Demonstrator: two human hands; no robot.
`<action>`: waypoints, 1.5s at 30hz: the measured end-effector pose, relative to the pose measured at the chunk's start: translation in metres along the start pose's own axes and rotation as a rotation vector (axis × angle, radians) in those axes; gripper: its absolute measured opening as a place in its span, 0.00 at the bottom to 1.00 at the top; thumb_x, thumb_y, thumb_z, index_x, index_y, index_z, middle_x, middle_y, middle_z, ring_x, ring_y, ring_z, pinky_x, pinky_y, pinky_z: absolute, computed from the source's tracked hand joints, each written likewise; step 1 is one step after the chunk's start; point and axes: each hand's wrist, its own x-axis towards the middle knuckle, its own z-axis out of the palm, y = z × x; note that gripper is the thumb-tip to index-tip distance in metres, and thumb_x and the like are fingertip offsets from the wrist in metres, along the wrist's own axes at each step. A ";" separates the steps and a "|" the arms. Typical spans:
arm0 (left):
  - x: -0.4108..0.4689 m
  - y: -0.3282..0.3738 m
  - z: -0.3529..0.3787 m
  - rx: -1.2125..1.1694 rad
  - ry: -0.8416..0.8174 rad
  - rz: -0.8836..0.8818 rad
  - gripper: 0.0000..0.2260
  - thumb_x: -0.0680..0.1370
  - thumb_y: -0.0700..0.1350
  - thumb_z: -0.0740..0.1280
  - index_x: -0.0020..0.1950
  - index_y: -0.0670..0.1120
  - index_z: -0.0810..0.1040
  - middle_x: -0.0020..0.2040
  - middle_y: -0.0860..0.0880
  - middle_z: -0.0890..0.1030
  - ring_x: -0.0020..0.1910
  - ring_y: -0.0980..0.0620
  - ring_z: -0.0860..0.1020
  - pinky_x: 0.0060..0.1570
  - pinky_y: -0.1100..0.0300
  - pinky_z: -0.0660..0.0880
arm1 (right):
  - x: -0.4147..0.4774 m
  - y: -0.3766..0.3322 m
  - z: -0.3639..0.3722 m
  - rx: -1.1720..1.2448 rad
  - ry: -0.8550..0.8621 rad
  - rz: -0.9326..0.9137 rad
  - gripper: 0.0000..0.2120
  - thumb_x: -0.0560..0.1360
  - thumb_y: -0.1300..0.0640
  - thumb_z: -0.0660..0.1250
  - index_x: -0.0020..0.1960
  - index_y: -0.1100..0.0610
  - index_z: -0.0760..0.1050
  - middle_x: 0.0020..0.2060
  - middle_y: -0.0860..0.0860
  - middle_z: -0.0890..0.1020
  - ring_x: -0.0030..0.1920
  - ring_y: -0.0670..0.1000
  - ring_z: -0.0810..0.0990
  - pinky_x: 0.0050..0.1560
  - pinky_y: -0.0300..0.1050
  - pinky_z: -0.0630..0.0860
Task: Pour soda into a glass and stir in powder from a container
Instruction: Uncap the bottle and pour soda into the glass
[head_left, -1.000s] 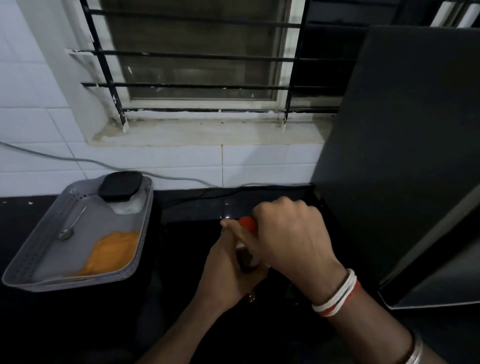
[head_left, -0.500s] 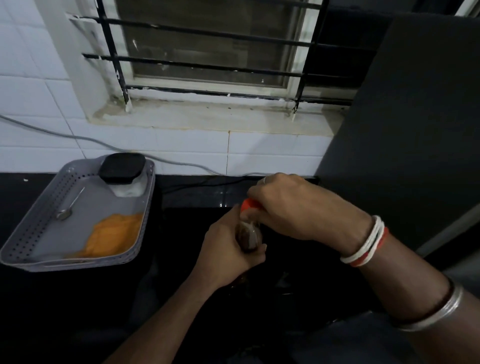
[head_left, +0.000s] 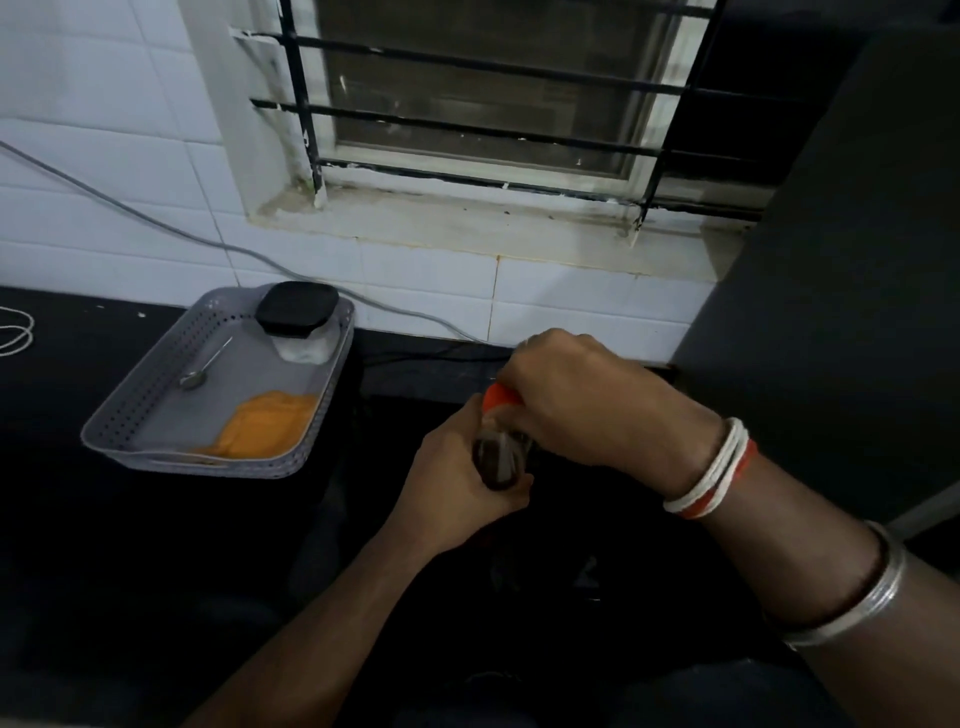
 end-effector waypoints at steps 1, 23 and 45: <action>-0.001 0.002 0.000 0.009 -0.001 0.004 0.30 0.64 0.49 0.82 0.63 0.58 0.75 0.51 0.56 0.84 0.51 0.59 0.84 0.52 0.54 0.82 | 0.001 0.005 0.000 0.009 -0.006 -0.037 0.12 0.80 0.49 0.64 0.50 0.58 0.78 0.47 0.53 0.79 0.48 0.57 0.80 0.46 0.49 0.76; -0.009 0.007 0.005 0.043 0.105 0.015 0.28 0.65 0.41 0.82 0.55 0.64 0.75 0.48 0.62 0.84 0.48 0.62 0.84 0.49 0.67 0.78 | -0.001 0.023 -0.012 0.154 0.022 -0.330 0.19 0.75 0.43 0.71 0.63 0.48 0.79 0.54 0.47 0.85 0.56 0.51 0.82 0.53 0.47 0.79; -0.019 0.003 0.014 0.001 0.250 -0.021 0.34 0.64 0.48 0.84 0.65 0.57 0.73 0.54 0.56 0.85 0.51 0.61 0.83 0.53 0.67 0.78 | -0.012 0.038 -0.010 0.516 0.399 -0.205 0.12 0.78 0.60 0.68 0.56 0.47 0.82 0.52 0.42 0.84 0.53 0.43 0.82 0.55 0.38 0.79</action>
